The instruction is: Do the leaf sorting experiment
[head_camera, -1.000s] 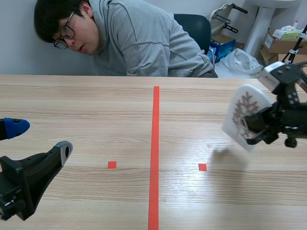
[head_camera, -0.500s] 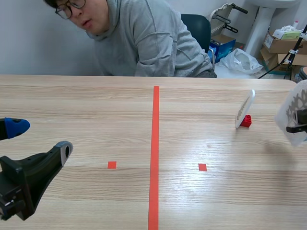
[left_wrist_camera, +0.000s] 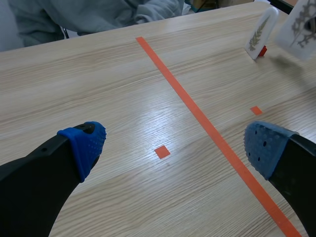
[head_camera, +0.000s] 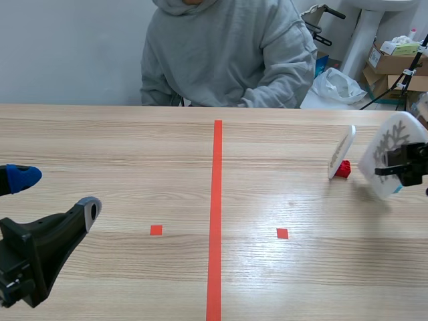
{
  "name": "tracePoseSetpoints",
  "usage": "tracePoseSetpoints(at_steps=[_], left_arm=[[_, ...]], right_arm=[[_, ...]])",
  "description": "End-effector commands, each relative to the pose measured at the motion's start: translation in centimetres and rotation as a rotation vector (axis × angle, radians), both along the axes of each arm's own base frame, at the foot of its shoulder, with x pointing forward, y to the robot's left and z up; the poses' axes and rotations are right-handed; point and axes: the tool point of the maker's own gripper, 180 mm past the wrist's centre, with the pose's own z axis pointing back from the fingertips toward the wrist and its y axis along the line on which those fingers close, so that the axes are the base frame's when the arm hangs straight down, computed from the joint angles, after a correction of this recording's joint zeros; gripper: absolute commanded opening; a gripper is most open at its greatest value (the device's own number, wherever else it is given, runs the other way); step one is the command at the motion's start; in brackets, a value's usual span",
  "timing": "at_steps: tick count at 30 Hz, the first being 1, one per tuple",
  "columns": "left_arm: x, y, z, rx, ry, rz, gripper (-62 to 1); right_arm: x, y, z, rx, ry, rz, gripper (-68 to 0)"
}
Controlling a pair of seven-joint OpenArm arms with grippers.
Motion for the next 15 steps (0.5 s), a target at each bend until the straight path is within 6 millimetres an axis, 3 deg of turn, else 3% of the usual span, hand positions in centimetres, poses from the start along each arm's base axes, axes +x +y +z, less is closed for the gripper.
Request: tracePoseSetpoints(at_steps=[1, 8, 15], left_arm=[[0.19, -0.22, 0.91, -0.017, -0.029, -0.004, -0.7], [0.19, -0.22, 0.91, -0.017, -0.029, -0.004, -0.7], [0.19, -0.22, 0.91, -0.017, -0.029, -0.004, -0.7]], right_arm=[[0.71, 0.09, 1.43, -0.003, -0.044, 0.003, -65.8], [0.60, 0.51, 1.01, 0.006, -0.029, 0.003, -64.5], [0.31, 0.42, 0.61, -0.006, -0.012, 0.005, -54.7]])
